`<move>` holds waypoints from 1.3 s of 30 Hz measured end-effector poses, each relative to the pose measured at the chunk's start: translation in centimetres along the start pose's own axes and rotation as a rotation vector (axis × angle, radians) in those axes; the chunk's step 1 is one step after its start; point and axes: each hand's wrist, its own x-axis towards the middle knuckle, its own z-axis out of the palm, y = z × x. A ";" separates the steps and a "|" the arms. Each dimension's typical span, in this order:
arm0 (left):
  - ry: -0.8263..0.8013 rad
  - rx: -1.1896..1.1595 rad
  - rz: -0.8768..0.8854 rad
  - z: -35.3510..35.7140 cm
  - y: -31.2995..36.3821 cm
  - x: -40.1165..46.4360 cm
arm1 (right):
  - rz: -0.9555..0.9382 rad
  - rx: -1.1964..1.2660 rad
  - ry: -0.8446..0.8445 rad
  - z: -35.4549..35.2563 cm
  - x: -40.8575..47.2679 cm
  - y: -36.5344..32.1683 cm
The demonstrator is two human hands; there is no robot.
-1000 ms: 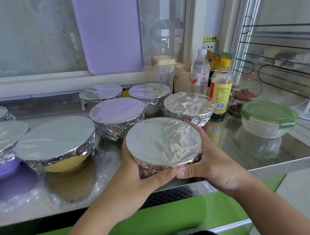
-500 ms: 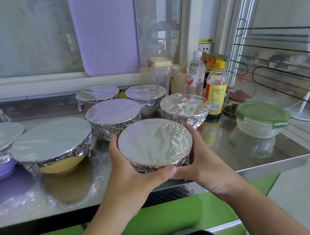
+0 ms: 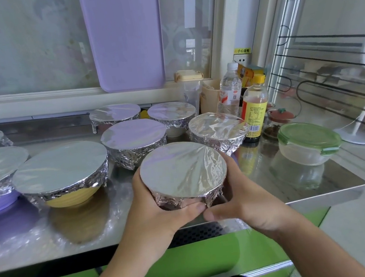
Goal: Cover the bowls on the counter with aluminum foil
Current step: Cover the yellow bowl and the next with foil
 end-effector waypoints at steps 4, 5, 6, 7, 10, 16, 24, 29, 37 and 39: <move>-0.035 0.085 -0.036 -1.3 0.8 -0.1 | -0.010 0.066 -0.019 -1.8 0.4 -0.9; -0.038 0.088 -0.044 -1.3 1.2 -0.1 | -0.024 0.072 -0.023 -1.9 0.6 -0.9; -0.036 0.083 -0.056 -1.2 1.5 -0.1 | -0.038 0.077 -0.027 -1.9 0.8 -0.9; -0.027 0.072 -0.068 -1.1 1.8 -0.1 | -0.044 0.085 -0.026 -1.8 1.0 -0.9; -0.019 -0.004 -0.043 -0.5 2.2 -0.1 | -0.042 0.124 -0.011 -1.3 1.3 -0.7; -0.020 -0.037 0.014 0.4 1.7 0.0 | -0.047 0.088 0.071 -0.8 1.2 0.0; -0.062 0.043 0.054 -0.8 0.2 0.2 | 0.015 0.008 -0.014 -1.7 0.9 0.7; -0.090 0.084 0.078 -0.9 0.2 0.2 | 0.010 0.040 0.000 -0.9 1.0 0.9; -0.107 0.099 0.041 -1.5 1.4 -0.1 | 0.006 0.020 0.039 -0.4 0.9 0.8; -0.109 0.110 0.010 -1.9 1.2 -0.1 | 0.016 0.031 -0.014 -0.6 0.9 0.7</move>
